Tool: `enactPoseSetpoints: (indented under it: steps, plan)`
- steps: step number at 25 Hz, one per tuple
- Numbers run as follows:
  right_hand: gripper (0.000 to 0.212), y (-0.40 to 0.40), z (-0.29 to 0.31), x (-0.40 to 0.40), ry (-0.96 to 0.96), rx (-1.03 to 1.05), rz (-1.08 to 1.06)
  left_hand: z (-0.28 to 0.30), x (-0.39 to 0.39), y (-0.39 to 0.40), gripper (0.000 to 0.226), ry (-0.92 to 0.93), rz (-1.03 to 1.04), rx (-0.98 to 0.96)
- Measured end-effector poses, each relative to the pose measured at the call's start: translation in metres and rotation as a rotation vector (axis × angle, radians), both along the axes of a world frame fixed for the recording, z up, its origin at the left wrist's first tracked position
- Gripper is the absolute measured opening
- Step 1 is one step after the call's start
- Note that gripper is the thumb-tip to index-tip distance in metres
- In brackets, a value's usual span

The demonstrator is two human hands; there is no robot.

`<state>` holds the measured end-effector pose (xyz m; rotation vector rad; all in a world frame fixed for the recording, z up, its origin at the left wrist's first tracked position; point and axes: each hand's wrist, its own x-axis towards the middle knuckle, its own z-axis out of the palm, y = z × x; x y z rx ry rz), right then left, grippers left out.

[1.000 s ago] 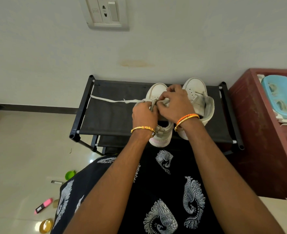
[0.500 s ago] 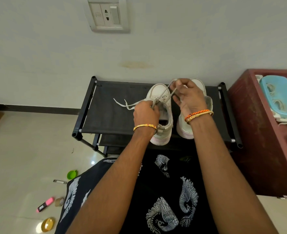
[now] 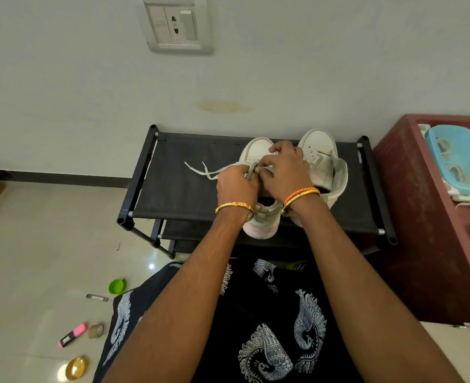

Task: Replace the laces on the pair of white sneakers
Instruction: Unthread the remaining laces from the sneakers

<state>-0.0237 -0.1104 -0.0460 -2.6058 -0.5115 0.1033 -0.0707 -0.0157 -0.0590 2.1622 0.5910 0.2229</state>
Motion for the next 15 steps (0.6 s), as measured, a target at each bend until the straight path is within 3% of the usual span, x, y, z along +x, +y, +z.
enactPoseSetpoints:
  steps: [7,10,13,15]
  plan:
    - [0.004,0.001,-0.003,0.002,0.152,0.534,-0.190,0.002,0.000,-0.002,0.024,0.034,0.018,0.026]
    - [0.019,-0.005,0.010,0.003,0.262,0.852,-0.213,0.004,-0.001,-0.003,0.023,0.048,0.029,0.030]
    - [0.020,-0.011,0.027,0.000,0.492,1.250,-0.274,0.006,-0.003,-0.004,0.022,0.045,0.031,0.037]
    - [0.014,-0.012,0.032,-0.002,0.501,1.279,-0.303,0.006,-0.003,-0.005,0.019,0.036,0.038,0.017]
